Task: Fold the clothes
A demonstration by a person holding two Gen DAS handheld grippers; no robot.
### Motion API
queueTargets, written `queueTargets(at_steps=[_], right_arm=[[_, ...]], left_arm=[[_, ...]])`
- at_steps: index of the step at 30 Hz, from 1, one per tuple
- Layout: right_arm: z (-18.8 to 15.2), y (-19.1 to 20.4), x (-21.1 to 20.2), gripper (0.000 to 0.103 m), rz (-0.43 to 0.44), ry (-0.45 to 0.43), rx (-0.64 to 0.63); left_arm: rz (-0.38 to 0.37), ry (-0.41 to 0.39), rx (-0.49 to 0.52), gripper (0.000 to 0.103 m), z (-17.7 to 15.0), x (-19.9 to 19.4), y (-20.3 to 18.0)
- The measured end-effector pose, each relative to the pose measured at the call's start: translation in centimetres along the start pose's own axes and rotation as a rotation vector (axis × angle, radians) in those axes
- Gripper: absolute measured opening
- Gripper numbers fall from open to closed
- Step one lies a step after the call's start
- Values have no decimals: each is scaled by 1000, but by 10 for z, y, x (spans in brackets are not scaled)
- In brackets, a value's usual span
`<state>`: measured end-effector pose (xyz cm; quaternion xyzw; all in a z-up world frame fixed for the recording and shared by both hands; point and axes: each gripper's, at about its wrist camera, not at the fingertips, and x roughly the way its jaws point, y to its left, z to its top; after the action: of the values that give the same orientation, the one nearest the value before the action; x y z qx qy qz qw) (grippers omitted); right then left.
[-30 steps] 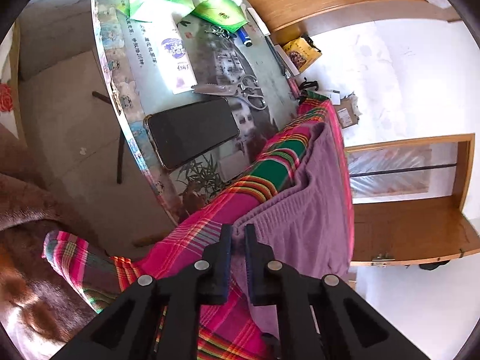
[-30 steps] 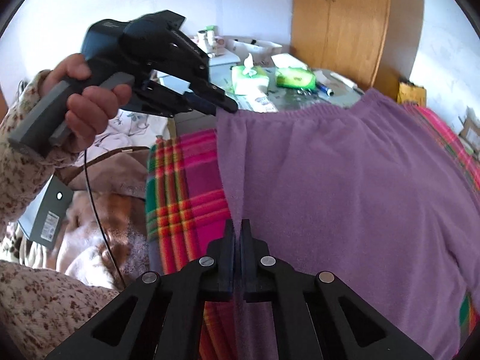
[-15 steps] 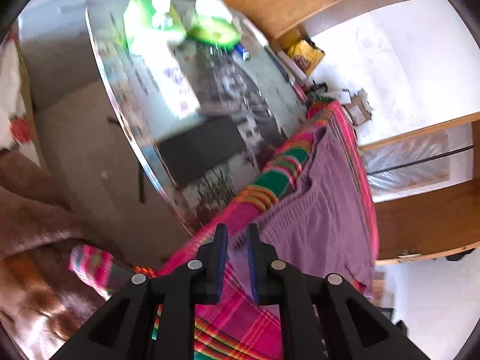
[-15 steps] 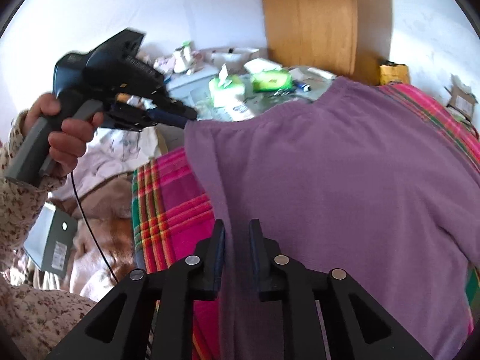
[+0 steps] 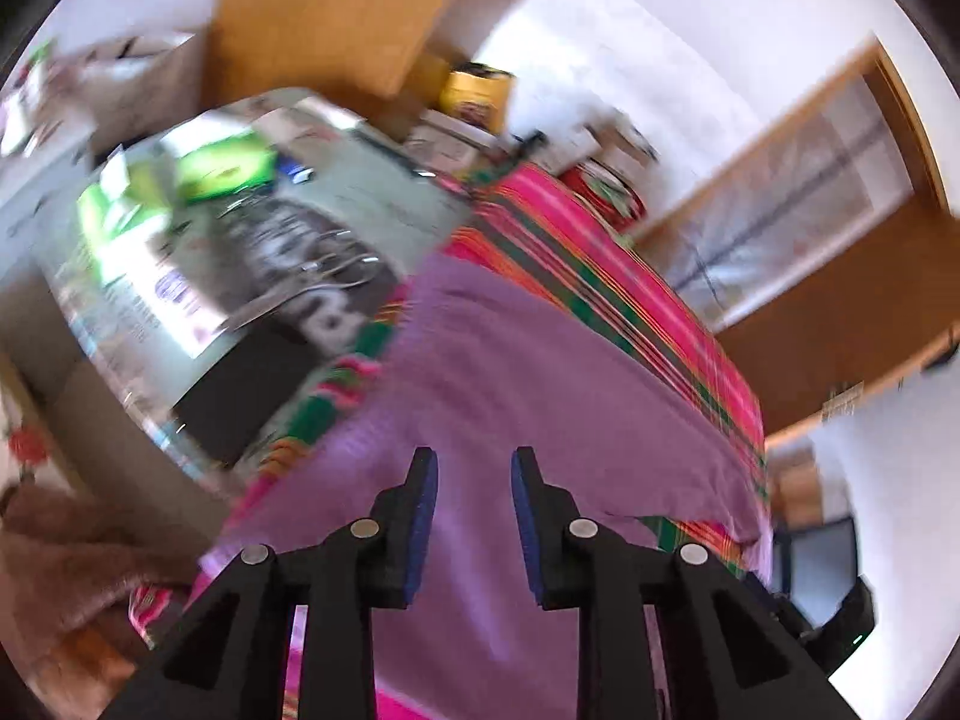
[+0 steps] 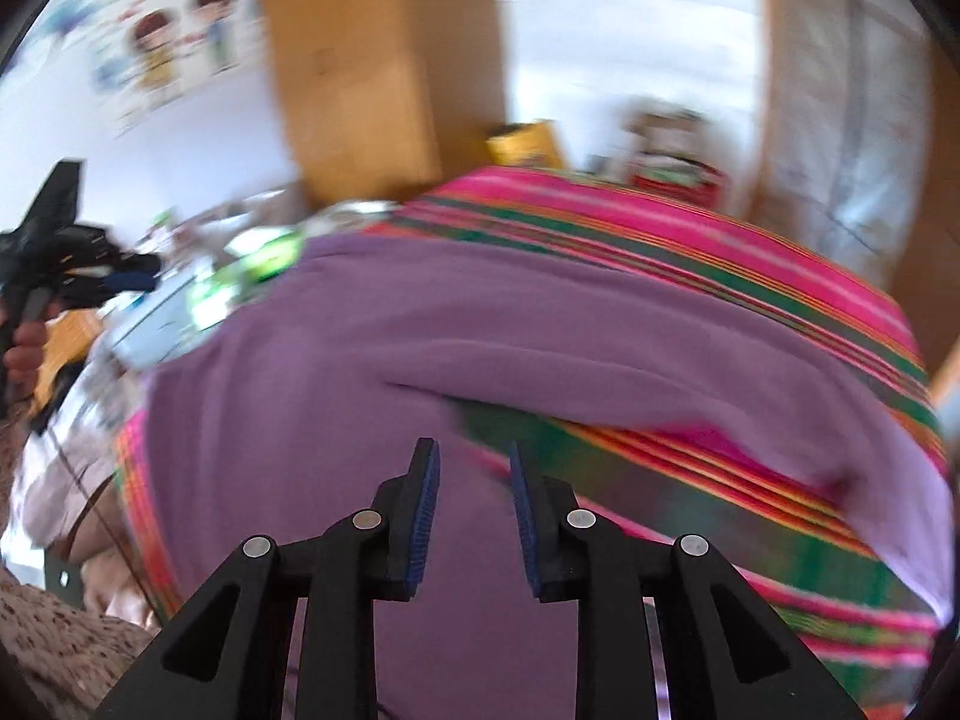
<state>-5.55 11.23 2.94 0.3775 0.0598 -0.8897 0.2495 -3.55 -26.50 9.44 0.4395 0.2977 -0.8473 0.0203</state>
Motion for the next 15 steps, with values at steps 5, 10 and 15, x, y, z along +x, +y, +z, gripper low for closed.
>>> queueTargets(at_steps=[5, 10, 15], right_arm=[[-22, -98, -42, 29, -240, -7, 147], [-48, -197, -66, 36, -414, -28, 350], [-71, -259, -68, 50, -454, -30, 524]], left_arm=[[-47, 70, 179, 26, -4, 39, -73], [-112, 230, 318, 26, -23, 103, -142], [-154, 329, 420, 26, -43, 149, -195]])
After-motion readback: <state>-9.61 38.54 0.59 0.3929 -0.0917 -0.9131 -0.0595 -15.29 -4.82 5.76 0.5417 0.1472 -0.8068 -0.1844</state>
